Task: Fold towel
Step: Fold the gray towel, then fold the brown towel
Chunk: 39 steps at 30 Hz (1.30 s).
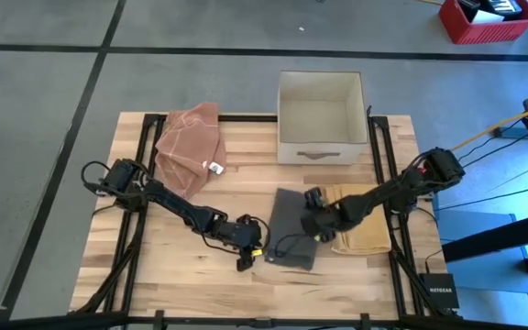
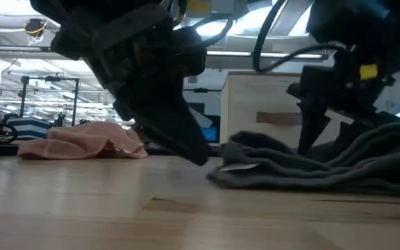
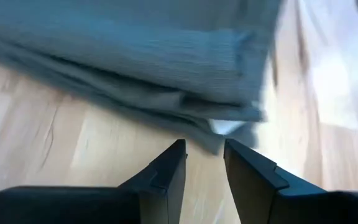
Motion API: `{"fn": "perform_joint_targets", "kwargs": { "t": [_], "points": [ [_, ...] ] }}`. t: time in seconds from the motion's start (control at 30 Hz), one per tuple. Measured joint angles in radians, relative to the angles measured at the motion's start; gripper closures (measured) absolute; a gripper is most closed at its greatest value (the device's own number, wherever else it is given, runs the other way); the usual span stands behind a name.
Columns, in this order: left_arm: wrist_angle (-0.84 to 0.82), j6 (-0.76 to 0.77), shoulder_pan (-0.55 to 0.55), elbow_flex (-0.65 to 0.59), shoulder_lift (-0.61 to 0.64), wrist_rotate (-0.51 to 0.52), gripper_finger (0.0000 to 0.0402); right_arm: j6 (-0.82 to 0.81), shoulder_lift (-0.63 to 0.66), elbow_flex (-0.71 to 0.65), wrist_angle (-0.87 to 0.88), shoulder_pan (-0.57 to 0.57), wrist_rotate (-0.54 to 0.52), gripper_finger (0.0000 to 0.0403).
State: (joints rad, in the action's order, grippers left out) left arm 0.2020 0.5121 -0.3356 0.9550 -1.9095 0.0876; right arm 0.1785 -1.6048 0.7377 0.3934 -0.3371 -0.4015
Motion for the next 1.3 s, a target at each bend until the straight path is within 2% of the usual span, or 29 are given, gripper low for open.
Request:
{"fn": "perform_joint_targets", "kwargs": {
  "t": [0.13,0.2,0.3,0.4,0.47,0.57,0.67,0.73,0.83,0.93,1.1,1.3],
  "points": [
    [-0.007,-0.026,0.014,0.000,0.001,0.008,0.0299,0.052,0.003,0.000,0.134,0.063,-0.005,0.0187],
    [-0.061,-0.033,0.024,0.000,0.019,0.006,0.0299,0.053,0.016,0.014,0.226,0.075,-0.019,0.0187],
    [-0.195,-0.025,0.043,0.014,0.081,-0.004,0.0299,0.040,0.060,0.054,0.367,0.076,-0.009,0.0187],
    [-0.370,-0.038,0.063,0.032,0.178,0.008,0.0299,-0.006,0.138,0.122,0.399,0.076,-0.005,0.0187],
    [-0.478,-0.046,0.073,0.038,0.257,0.063,0.0304,-0.074,0.182,0.135,0.386,0.076,0.018,0.0187],
    [-0.651,-0.057,0.094,0.038,0.381,0.187,0.0314,-0.215,0.246,0.111,0.154,0.076,0.086,0.0187],
    [-0.836,0.001,0.137,0.025,0.472,0.313,0.0320,-0.349,0.257,0.030,-0.164,0.073,0.162,0.0187],
    [-0.925,0.071,0.175,-0.001,0.510,0.341,0.0319,-0.437,0.242,-0.038,-0.364,0.061,0.191,0.0187],
    [-1.062,0.144,0.231,-0.038,0.527,0.326,0.0301,-0.540,0.201,-0.125,-0.615,0.041,0.203,0.0187],
    [-1.132,0.201,0.271,-0.085,0.525,0.263,0.0266,-0.603,0.146,-0.163,-0.746,0.021,0.194,0.0187],
    [-1.145,0.253,0.308,-0.179,0.518,0.142,0.0212,-0.596,0.087,-0.166,-0.814,0.014,0.167,0.0187],
    [-1.150,0.289,0.306,-0.268,0.514,0.094,0.0206,-0.566,0.041,-0.165,-0.846,0.017,0.132,0.0187]
  ]
}}
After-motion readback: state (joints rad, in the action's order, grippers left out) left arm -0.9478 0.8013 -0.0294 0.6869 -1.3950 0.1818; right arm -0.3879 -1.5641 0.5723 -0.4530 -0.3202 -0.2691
